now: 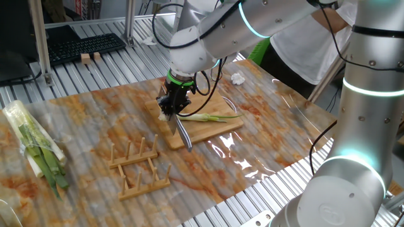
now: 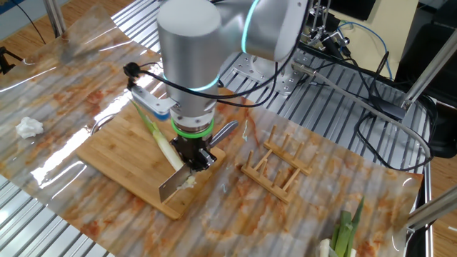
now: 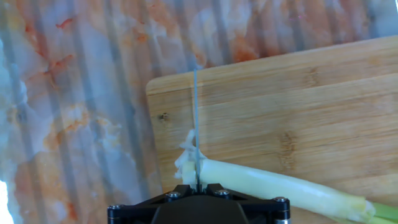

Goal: Chop the scallions

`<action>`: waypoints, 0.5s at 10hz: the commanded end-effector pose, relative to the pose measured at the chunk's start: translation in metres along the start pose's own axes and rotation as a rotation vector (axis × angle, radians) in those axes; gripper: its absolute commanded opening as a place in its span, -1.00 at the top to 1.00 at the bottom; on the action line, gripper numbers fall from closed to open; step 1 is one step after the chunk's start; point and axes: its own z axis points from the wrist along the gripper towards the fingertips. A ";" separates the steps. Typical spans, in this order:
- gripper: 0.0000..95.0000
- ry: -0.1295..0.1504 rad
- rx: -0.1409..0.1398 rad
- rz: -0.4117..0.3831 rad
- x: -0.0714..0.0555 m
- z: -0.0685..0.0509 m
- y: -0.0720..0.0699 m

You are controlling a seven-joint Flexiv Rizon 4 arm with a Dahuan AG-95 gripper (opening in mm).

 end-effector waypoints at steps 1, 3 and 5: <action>1.00 -0.004 0.004 0.003 0.001 0.015 0.001; 1.00 -0.065 0.076 -0.007 0.019 0.030 0.008; 1.00 -0.051 0.097 -0.016 0.023 0.031 0.008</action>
